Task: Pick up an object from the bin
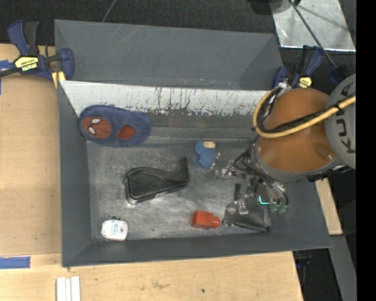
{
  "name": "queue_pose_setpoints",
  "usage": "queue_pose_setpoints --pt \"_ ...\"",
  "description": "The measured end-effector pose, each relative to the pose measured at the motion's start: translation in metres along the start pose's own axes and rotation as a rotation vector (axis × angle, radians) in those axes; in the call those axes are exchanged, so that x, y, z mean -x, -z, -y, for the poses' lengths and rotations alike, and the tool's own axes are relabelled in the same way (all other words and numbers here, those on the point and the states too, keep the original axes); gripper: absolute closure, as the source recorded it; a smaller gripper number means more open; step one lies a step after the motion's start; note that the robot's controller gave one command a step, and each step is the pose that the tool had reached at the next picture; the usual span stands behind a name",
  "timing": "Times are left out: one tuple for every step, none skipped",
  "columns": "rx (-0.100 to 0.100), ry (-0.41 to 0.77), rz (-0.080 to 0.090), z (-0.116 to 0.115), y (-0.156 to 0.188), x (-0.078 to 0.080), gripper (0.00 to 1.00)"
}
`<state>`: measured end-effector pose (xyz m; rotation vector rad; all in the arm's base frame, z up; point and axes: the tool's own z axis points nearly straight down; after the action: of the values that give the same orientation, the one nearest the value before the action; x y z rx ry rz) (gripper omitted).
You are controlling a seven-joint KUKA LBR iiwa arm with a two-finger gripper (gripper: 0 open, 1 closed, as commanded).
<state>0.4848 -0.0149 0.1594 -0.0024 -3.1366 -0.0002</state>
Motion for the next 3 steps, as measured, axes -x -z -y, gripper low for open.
queue_pose_setpoints --pt "0.001 0.126 0.013 0.060 -0.088 0.007 0.00" --pt "-0.006 0.419 0.009 0.130 -0.058 0.007 0.00" --pt "-0.004 0.750 0.010 0.136 -0.048 0.021 0.00"
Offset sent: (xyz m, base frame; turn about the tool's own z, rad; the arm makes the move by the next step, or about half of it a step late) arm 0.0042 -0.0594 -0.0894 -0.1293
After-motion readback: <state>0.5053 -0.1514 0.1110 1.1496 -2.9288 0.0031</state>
